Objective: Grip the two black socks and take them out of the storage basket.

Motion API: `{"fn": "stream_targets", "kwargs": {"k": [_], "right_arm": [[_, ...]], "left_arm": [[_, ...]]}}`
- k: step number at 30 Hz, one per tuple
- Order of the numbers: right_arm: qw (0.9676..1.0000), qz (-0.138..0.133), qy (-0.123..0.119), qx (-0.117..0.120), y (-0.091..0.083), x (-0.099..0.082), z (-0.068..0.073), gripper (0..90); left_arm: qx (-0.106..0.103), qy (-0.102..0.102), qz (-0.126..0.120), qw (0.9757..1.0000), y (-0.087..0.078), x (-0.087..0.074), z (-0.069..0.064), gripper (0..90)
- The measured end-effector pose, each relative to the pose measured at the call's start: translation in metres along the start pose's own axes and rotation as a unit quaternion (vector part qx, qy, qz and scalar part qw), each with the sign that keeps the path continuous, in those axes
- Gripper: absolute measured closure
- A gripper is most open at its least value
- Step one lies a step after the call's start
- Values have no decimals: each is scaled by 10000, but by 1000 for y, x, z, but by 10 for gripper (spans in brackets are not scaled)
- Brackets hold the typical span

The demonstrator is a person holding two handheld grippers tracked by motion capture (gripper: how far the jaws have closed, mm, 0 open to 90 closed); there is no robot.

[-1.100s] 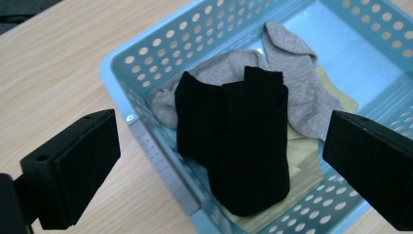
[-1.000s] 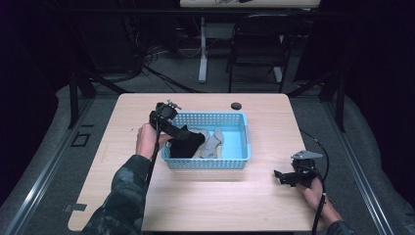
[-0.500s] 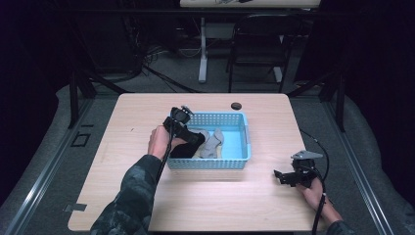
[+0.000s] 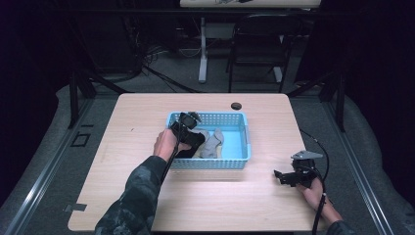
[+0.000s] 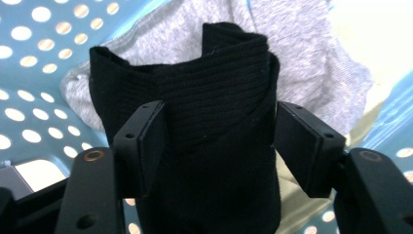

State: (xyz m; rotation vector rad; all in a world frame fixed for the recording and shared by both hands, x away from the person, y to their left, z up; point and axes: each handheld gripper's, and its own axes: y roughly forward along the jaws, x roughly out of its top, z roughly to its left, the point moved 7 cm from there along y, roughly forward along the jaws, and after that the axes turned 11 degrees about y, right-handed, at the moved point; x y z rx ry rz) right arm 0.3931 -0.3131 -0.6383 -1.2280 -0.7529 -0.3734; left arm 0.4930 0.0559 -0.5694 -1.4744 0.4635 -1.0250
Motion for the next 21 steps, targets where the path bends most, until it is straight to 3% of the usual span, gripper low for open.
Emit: {"fn": "stream_targets", "kwargs": {"k": [11,21], "right_arm": [[10000,-5,3,-9,0,0,0,0],[10000,-5,4,-8,0,0,0,0]], "left_arm": [[-59,-24,-58,10000,-3,-7,6,671],[-41,52,-357,9993,-23,-7,7,742]]}}
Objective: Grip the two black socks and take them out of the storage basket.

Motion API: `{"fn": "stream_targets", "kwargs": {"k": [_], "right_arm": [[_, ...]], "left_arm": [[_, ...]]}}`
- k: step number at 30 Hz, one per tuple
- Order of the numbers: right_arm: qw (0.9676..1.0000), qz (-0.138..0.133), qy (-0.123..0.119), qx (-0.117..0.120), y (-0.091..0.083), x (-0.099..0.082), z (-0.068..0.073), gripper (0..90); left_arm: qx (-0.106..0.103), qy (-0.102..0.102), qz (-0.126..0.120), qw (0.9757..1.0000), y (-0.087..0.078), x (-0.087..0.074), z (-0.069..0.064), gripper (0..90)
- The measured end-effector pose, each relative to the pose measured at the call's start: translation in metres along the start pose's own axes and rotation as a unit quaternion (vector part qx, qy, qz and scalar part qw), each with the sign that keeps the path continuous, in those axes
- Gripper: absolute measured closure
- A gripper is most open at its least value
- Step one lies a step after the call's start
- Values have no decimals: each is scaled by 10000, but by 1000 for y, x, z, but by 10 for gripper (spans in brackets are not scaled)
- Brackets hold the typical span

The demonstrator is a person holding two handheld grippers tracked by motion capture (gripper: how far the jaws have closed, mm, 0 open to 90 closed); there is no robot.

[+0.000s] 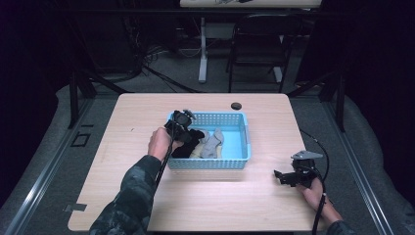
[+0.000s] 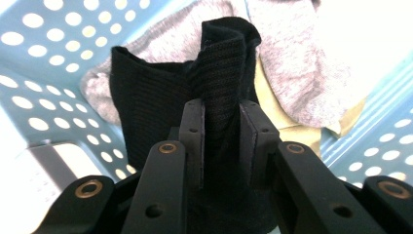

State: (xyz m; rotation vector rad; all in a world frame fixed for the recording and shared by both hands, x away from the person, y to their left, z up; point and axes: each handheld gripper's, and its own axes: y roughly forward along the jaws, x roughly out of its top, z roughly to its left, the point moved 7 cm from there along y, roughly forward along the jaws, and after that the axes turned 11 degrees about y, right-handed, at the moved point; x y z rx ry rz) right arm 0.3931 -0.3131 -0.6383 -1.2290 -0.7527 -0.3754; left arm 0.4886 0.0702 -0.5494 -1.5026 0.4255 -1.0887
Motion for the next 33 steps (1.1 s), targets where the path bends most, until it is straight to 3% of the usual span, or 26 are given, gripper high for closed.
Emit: {"fn": "stream_targets", "kwargs": {"k": [17,33], "right_arm": [[10000,-1,-1,1,0,0,0,0],[10000,15,-7,17,0,0,0,0]], "left_arm": [[6,-8,-306,9995,-25,3,5,774],[-31,55,-603,9982,-56,20,8,774]]}}
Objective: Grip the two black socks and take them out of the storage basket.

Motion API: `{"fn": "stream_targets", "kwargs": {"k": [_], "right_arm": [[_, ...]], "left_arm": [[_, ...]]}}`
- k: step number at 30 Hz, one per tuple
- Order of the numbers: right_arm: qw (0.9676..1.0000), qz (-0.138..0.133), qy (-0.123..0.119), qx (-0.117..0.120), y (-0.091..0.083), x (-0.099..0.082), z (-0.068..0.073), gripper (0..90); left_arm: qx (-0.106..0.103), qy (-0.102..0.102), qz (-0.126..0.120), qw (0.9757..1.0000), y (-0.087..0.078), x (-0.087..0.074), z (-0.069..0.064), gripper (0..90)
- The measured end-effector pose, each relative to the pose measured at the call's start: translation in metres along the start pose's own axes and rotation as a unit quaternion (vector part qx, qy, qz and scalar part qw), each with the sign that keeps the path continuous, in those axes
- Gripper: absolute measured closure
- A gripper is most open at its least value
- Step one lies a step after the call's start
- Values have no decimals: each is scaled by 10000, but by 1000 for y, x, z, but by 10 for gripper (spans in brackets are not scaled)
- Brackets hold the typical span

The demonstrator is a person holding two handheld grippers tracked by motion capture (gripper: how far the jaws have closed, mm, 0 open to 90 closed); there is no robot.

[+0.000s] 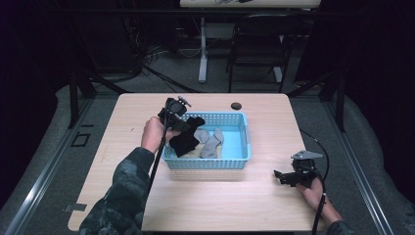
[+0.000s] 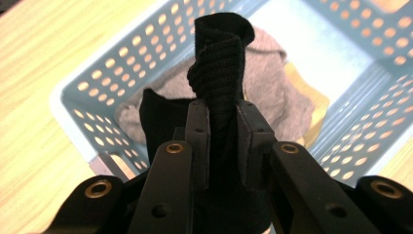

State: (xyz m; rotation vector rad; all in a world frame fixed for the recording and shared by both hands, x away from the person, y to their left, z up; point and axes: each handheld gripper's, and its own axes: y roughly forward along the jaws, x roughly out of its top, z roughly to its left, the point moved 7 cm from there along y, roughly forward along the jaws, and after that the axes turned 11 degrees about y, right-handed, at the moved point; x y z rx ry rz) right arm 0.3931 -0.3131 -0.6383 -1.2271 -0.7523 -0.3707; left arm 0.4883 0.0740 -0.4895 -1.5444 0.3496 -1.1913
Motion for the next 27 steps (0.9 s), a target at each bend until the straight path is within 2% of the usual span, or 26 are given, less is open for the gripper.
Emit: {"fn": "stream_targets", "kwargs": {"k": [9,15,20,27], "right_arm": [[10000,-25,29,-43,0,0,0,0],[10000,-11,24,-31,0,0,0,0],[10000,-14,36,-39,0,0,0,0],[10000,-16,42,-43,0,0,0,0]], "left_arm": [[47,135,-77,9999,-16,16,-2,774],[-5,115,-150,9998,-22,19,1,775],[104,157,-179,9997,-31,21,3,773],[223,81,-307,9992,-48,18,11,775]]}}
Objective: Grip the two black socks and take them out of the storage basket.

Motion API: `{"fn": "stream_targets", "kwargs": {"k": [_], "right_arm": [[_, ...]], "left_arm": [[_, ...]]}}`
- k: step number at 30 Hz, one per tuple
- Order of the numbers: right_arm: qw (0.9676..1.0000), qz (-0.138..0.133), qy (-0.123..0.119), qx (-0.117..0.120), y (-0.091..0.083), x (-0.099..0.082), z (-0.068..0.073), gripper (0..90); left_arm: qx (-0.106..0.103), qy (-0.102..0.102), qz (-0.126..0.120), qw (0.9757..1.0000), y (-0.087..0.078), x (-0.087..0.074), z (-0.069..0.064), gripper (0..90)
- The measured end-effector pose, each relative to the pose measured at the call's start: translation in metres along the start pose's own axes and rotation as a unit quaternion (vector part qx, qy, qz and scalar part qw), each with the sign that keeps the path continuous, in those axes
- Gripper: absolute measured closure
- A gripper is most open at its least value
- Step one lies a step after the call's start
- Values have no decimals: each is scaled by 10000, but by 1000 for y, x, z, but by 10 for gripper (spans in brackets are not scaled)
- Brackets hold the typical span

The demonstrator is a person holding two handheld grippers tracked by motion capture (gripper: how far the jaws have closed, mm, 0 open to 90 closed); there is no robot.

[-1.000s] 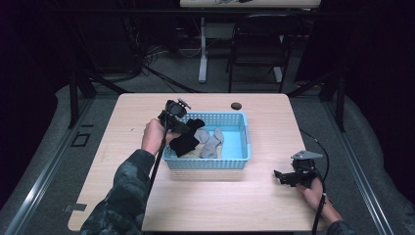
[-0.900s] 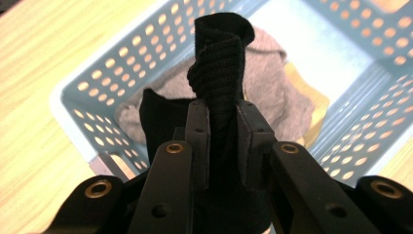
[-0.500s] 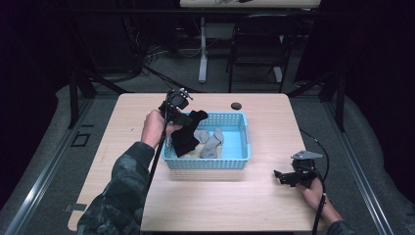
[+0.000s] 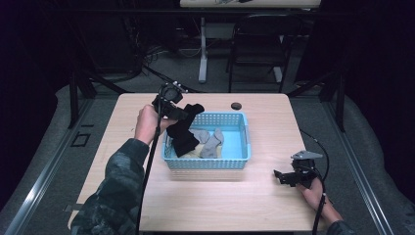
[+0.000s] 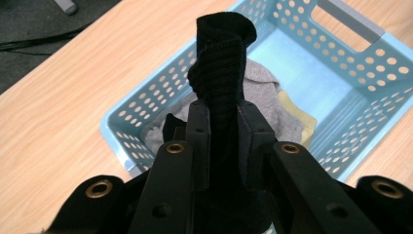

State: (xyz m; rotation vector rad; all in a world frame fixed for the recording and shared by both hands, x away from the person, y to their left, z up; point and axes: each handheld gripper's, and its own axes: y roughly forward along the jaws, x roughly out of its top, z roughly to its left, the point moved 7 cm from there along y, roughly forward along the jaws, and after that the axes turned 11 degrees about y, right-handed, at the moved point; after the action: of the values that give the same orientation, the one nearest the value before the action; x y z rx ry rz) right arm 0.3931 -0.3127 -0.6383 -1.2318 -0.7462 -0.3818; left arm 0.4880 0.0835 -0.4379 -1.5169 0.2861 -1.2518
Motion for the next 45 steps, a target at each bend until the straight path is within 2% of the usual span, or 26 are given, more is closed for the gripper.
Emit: {"fn": "stream_targets", "kwargs": {"k": [10,21,30,37,45], "right_arm": [[10000,15,-6,15,0,0,0,0],[10000,-3,6,-9,0,0,0,0],[10000,-1,15,-11,0,0,0,0],[10000,4,5,-5,0,0,0,0],[10000,10,-10,10,0,0,0,0]], "left_arm": [[196,-119,-91,9997,-20,-5,14,780],[368,-339,-212,9985,-38,-20,29,782],[460,-662,-241,9965,-47,-45,48,782],[570,-874,-249,9942,-52,-65,58,784],[672,-1153,-203,9908,-52,-90,71,784]]}}
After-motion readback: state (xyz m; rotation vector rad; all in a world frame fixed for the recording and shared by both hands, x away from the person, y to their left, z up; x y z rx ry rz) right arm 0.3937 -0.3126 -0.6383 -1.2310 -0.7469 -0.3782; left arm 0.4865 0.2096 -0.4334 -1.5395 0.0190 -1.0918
